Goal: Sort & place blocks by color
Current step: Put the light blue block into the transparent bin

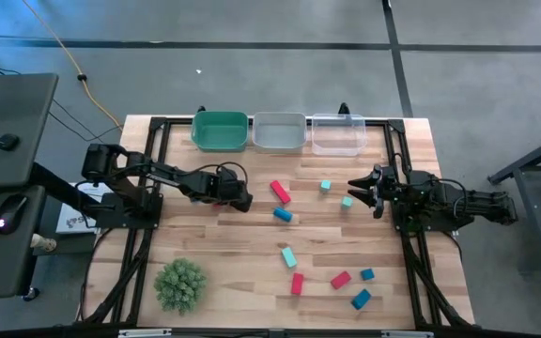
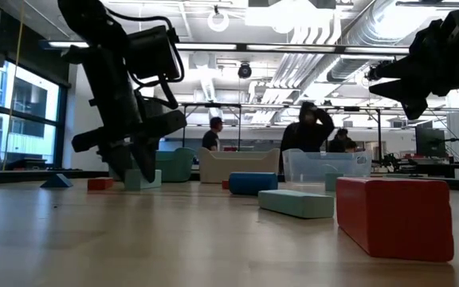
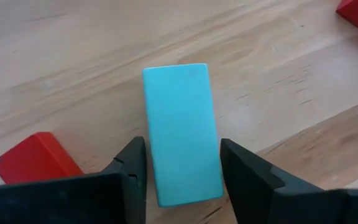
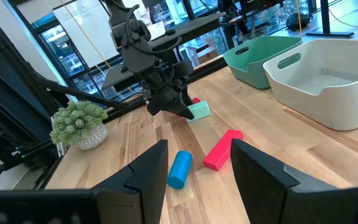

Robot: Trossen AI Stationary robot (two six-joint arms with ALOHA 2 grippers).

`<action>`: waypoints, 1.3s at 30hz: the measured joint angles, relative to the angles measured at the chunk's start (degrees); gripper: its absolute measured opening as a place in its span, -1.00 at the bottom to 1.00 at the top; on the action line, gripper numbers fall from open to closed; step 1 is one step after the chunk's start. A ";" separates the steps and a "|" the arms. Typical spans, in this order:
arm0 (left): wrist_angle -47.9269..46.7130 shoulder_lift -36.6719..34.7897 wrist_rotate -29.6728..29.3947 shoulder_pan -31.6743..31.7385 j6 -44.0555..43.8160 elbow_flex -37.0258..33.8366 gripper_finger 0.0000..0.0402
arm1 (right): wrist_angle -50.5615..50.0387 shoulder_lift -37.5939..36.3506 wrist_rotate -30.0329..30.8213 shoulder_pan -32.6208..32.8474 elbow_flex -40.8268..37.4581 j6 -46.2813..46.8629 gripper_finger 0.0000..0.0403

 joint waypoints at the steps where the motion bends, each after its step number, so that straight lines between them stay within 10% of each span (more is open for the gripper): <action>1: -0.03 0.00 -0.05 0.00 0.08 0.00 -0.42 | -0.02 0.00 0.00 -0.01 0.02 0.00 -0.18; 13: 0.29 -0.09 0.10 0.00 4.63 0.00 -0.83 | -0.02 0.00 0.00 -0.01 0.00 0.00 -0.18; 39: 2.01 -5.37 4.89 -3.76 9.18 0.02 -0.86 | -0.01 0.00 0.00 -0.01 0.02 0.00 -0.18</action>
